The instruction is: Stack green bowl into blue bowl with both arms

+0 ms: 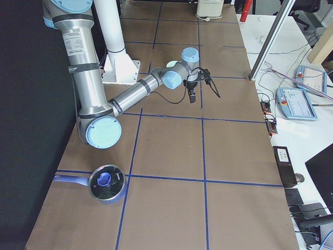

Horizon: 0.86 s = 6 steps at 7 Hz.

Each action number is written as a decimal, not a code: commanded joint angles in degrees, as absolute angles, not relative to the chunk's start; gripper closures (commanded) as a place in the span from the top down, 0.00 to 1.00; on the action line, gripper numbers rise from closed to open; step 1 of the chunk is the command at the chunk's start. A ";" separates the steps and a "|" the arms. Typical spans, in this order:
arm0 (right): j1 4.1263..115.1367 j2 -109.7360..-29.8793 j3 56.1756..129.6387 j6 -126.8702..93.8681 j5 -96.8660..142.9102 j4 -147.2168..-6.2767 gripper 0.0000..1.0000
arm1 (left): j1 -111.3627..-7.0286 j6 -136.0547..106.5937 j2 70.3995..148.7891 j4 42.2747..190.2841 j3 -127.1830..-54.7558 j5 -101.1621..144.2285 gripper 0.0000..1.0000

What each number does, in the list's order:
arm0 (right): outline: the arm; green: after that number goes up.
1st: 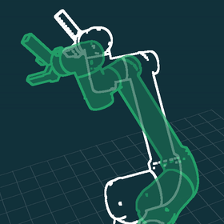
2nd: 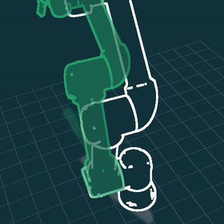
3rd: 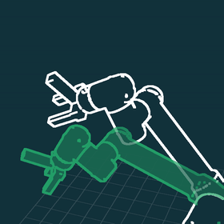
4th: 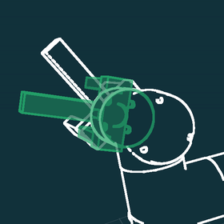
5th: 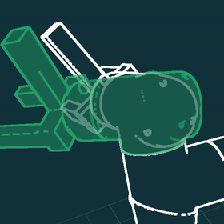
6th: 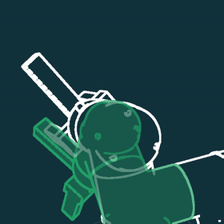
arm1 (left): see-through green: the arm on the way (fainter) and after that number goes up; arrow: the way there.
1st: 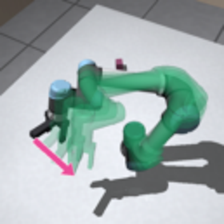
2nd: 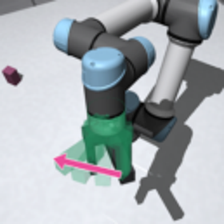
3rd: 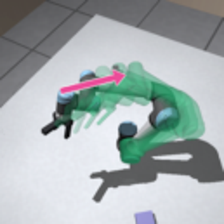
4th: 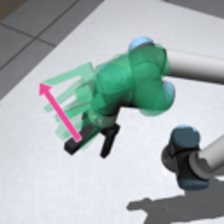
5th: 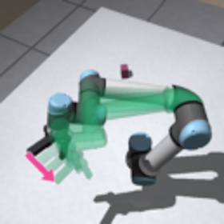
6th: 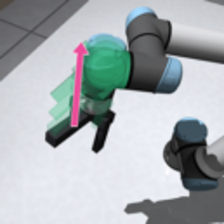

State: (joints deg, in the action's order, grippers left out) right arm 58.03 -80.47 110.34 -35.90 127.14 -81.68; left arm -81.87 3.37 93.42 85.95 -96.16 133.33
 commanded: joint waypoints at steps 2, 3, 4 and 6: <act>73.62 -90.23 105.32 -7.39 133.24 -83.92 1.00 | -90.33 15.99 93.25 86.04 -84.58 137.02 1.00; 78.26 -94.96 105.73 -5.47 133.59 -83.94 1.00 | -92.00 16.17 93.25 86.04 -82.81 137.02 1.00; 78.83 -94.05 105.65 -5.88 134.72 -83.59 1.00 | -92.20 16.08 93.16 85.96 -82.79 137.02 1.00; 78.84 -93.51 104.42 -5.36 133.17 -84.11 1.00 | -92.20 15.47 93.16 85.78 -83.14 136.50 1.00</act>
